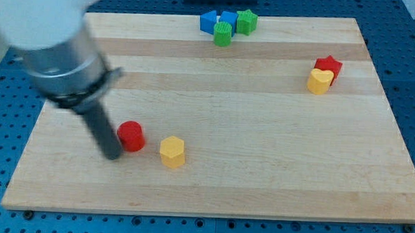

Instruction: Push the red circle towards the top center

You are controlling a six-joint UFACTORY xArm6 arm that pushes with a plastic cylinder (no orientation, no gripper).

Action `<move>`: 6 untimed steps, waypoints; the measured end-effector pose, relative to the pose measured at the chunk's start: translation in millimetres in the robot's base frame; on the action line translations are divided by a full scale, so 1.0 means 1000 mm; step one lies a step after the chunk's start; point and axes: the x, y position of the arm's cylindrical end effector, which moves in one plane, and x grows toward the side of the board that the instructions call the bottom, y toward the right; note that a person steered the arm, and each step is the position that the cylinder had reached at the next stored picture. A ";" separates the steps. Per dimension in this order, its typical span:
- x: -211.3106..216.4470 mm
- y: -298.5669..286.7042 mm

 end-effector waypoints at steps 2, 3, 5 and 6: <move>-0.077 0.059; -0.066 -0.011; -0.097 0.007; -0.097 0.091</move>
